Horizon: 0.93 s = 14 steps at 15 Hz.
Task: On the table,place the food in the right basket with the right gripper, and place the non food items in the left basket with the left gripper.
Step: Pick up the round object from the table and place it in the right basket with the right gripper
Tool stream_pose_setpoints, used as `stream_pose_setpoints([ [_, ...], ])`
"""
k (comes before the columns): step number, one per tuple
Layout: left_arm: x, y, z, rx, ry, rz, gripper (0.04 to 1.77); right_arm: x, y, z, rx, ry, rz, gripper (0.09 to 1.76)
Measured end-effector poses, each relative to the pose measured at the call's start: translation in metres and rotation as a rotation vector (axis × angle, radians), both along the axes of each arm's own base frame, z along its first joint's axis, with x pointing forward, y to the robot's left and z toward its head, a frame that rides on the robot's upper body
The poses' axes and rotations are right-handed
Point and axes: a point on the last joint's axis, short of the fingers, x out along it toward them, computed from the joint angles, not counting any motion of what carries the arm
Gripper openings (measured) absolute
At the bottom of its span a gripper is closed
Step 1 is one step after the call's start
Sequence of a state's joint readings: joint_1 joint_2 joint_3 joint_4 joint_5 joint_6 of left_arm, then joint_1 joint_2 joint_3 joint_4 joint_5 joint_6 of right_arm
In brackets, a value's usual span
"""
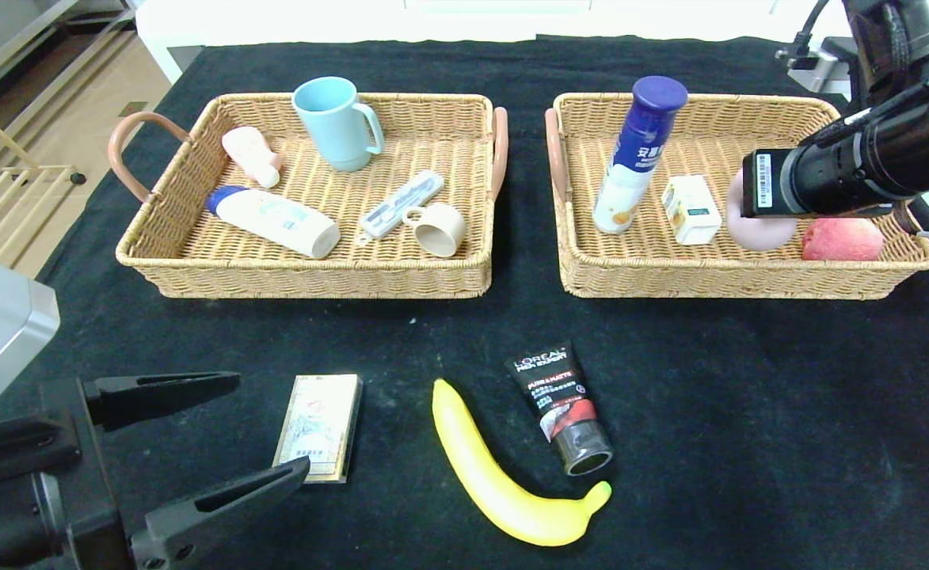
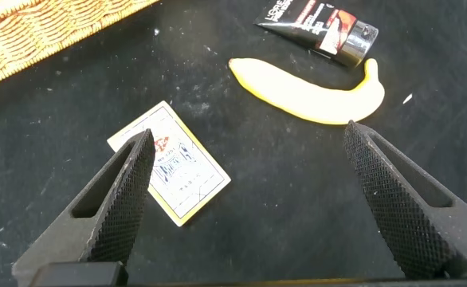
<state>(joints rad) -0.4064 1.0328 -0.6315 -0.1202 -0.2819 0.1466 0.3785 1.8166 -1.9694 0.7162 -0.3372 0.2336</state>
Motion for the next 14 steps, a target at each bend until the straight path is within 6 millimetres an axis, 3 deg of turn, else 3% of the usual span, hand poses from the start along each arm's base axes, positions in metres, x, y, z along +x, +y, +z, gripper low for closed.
stream_pose_setpoints([
  [7,-0.001,0.0,0.001,-0.005,-0.011,0.0,1.72,0.03,-0.016,-0.008,0.006,-0.056,-0.07,0.2],
  [11,-0.001,0.0,0.001,-0.004,-0.008,0.0,1.72,0.037,-0.023,-0.014,0.003,-0.041,-0.095,0.2],
  [14,-0.001,0.0,0.001,-0.003,-0.007,0.0,1.72,0.037,-0.024,-0.014,0.004,-0.041,-0.098,0.69],
])
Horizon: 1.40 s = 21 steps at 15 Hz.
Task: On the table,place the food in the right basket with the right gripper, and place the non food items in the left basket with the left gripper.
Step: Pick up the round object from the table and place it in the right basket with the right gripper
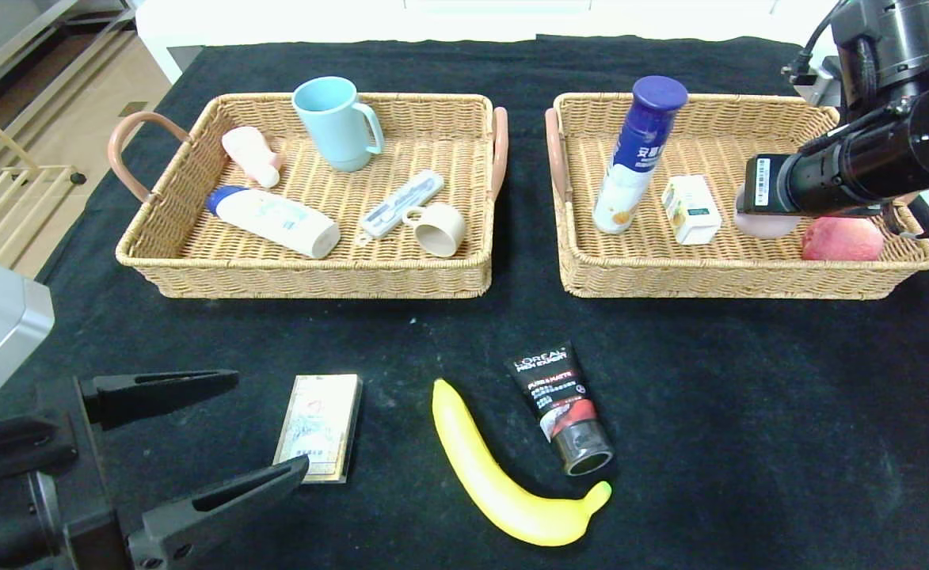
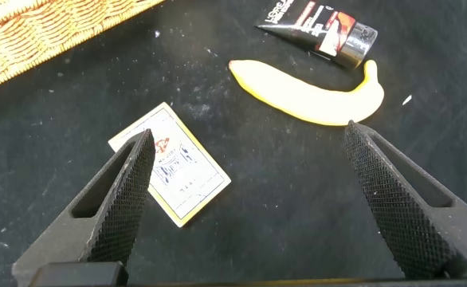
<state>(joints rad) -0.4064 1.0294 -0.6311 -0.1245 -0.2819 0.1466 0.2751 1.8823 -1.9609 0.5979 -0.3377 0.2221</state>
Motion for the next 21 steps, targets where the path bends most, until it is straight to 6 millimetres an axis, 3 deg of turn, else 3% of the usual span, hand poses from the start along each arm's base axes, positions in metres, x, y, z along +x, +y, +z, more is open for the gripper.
stream_pose_setpoints([
  [2,0.0,0.0,0.0,-0.001,-0.002,0.001,1.72,-0.001,-0.001,0.001,0.0,0.0,-0.001,0.92],
  [6,0.0,0.0,0.0,0.003,0.001,-0.001,1.72,-0.004,0.0,0.003,0.002,-0.002,0.004,1.24],
  [14,-0.001,0.0,0.0,0.003,-0.004,-0.002,1.72,-0.021,0.002,0.003,-0.001,0.015,0.025,1.54],
  [16,-0.001,0.001,0.001,0.003,-0.005,-0.002,1.72,-0.033,0.007,0.0,-0.007,0.038,0.051,1.58],
  [21,-0.001,0.0,0.001,0.005,-0.008,-0.004,1.72,-0.086,0.03,-0.002,-0.019,0.065,0.191,1.64],
])
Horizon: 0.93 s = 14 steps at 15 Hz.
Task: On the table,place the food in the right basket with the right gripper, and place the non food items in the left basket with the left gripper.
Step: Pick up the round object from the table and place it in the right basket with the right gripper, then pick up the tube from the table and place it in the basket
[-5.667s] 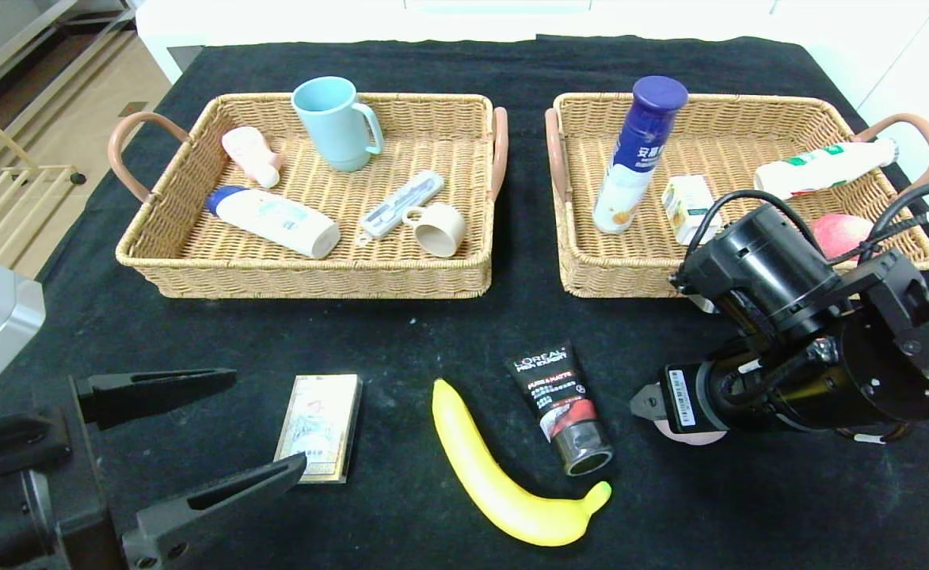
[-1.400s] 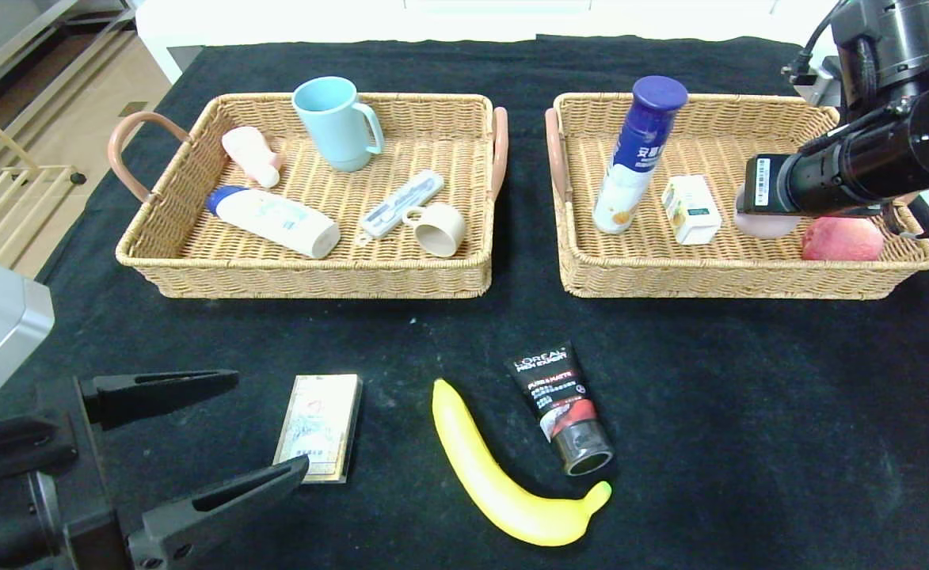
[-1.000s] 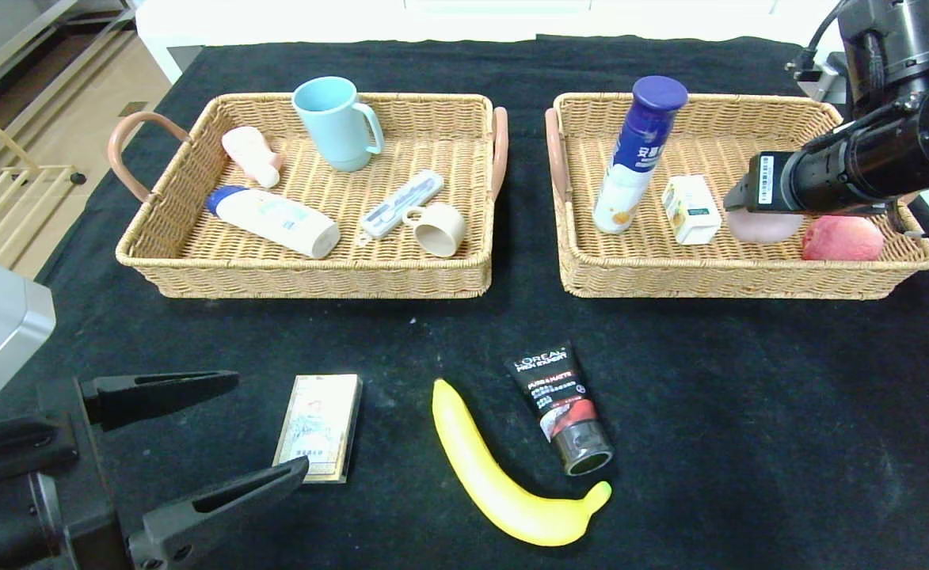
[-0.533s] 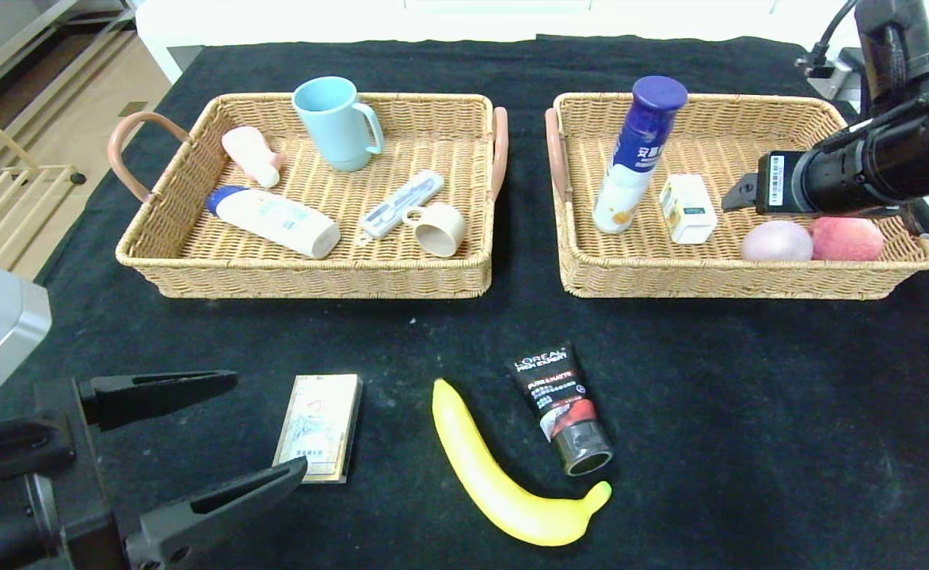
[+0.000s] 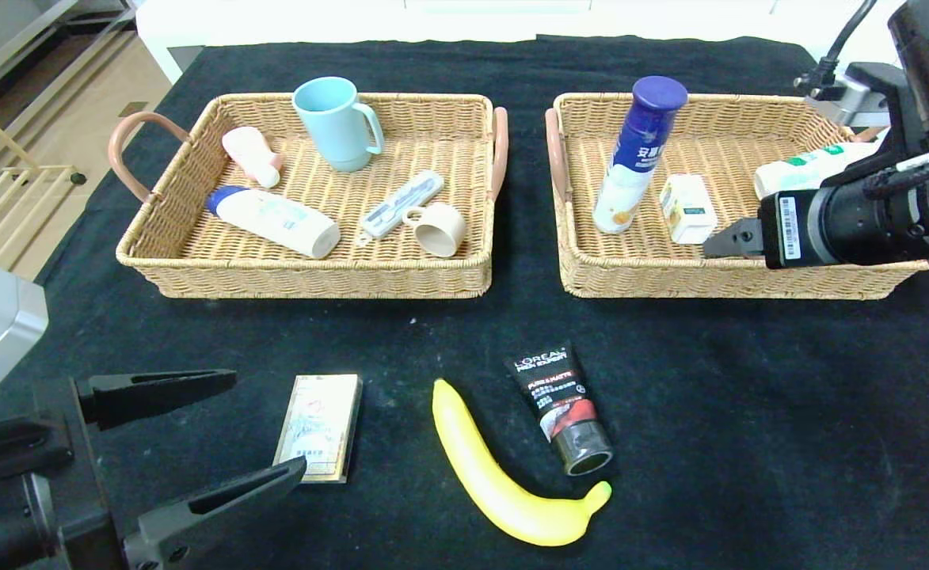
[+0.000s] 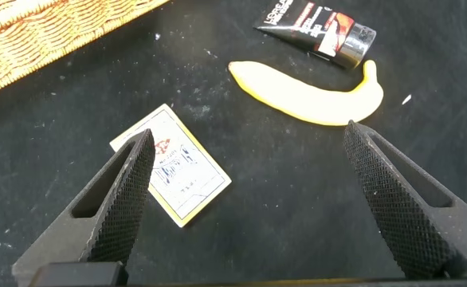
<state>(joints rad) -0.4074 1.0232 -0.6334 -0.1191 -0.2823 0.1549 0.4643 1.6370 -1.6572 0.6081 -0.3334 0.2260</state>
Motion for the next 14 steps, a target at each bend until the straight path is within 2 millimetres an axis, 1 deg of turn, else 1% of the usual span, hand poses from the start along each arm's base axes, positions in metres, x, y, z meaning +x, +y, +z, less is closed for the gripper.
stream_pose_setpoints([
  [3,0.0,0.0,0.0,0.0,-0.001,0.0,1.72,-0.029,0.011,-0.007,-0.015,0.026,0.089,1.66],
  [6,0.0,0.0,0.0,0.0,-0.001,0.0,1.72,-0.052,0.023,-0.014,-0.054,0.032,0.144,1.68],
  [9,0.0,0.0,0.0,0.002,-0.002,0.001,1.72,-0.067,0.038,-0.019,-0.059,0.043,0.214,1.69],
  [11,-0.001,0.001,0.001,0.002,-0.012,0.001,1.72,-0.075,0.051,-0.027,-0.06,0.069,0.261,1.69],
  [14,-0.002,0.001,0.002,0.001,-0.018,0.001,1.72,-0.079,0.072,-0.039,-0.072,0.106,0.319,1.7],
])
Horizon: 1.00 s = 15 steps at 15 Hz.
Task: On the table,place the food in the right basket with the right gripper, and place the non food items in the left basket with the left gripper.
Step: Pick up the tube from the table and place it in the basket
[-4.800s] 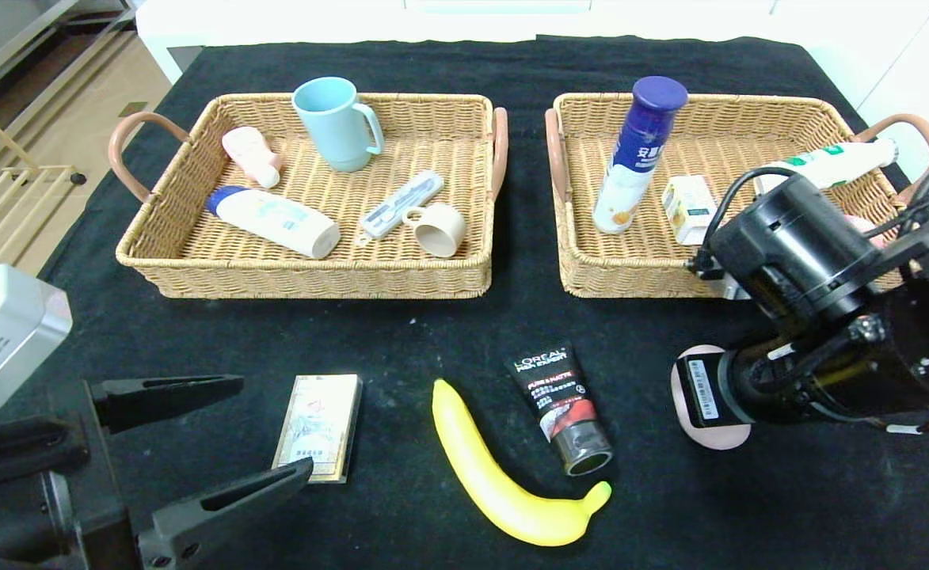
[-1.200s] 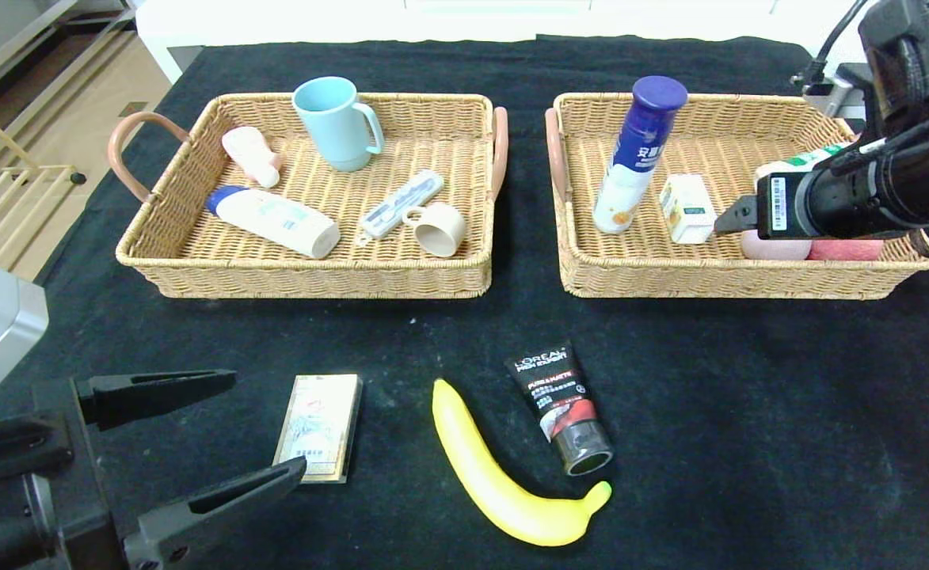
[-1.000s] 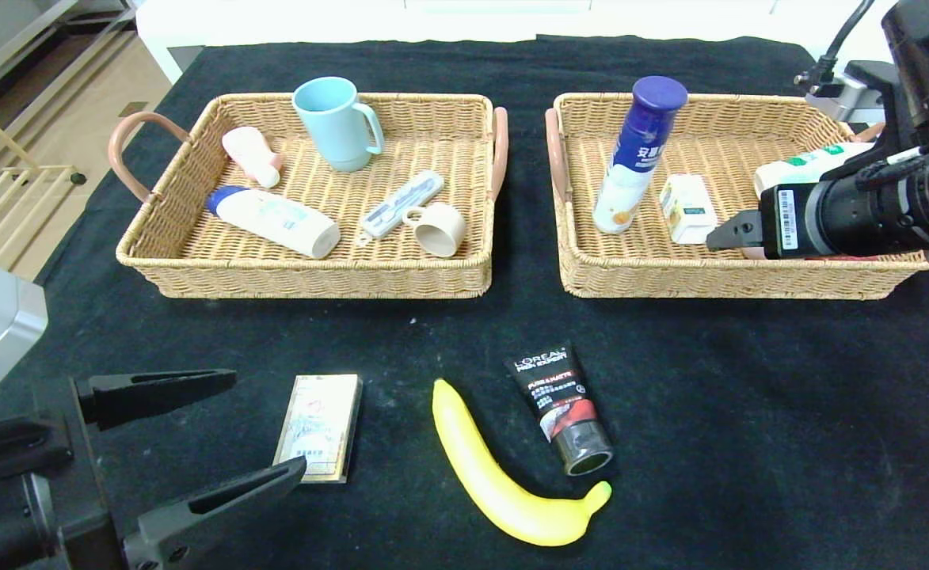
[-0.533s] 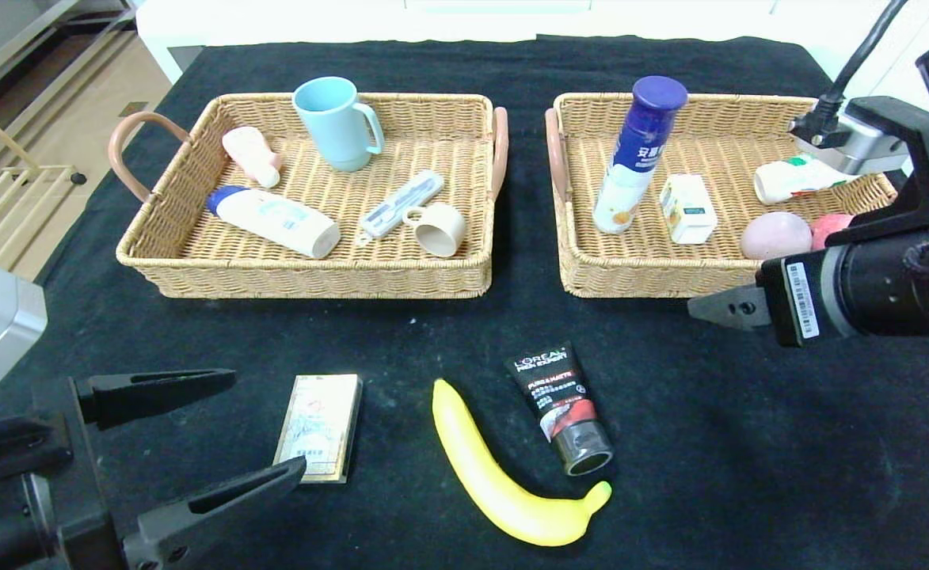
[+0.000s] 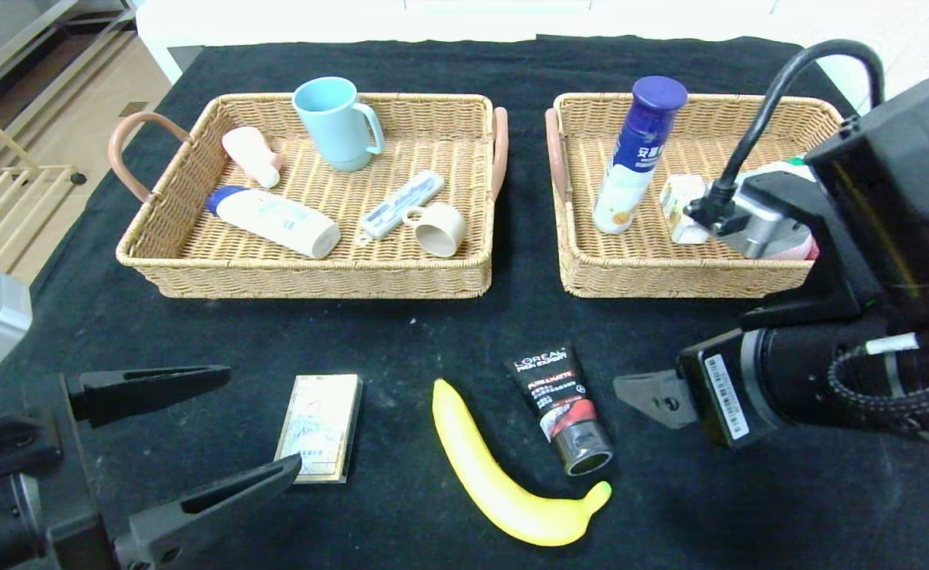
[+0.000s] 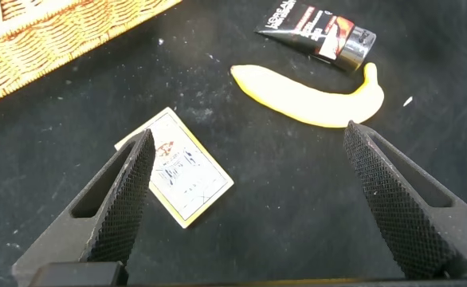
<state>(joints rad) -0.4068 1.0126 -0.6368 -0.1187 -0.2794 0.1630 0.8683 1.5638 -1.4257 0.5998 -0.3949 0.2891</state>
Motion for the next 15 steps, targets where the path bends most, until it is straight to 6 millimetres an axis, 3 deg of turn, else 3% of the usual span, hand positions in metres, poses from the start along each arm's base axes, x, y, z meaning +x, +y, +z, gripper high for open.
stream_pose_setpoints([
  [6,-0.002,0.001,0.003,-0.006,-0.013,0.002,1.72,-0.005,0.037,-0.018,-0.035,0.041,0.077,1.7],
  [15,-0.003,0.002,0.005,-0.01,-0.025,0.002,1.72,0.018,0.078,-0.036,-0.071,0.03,0.013,1.7],
])
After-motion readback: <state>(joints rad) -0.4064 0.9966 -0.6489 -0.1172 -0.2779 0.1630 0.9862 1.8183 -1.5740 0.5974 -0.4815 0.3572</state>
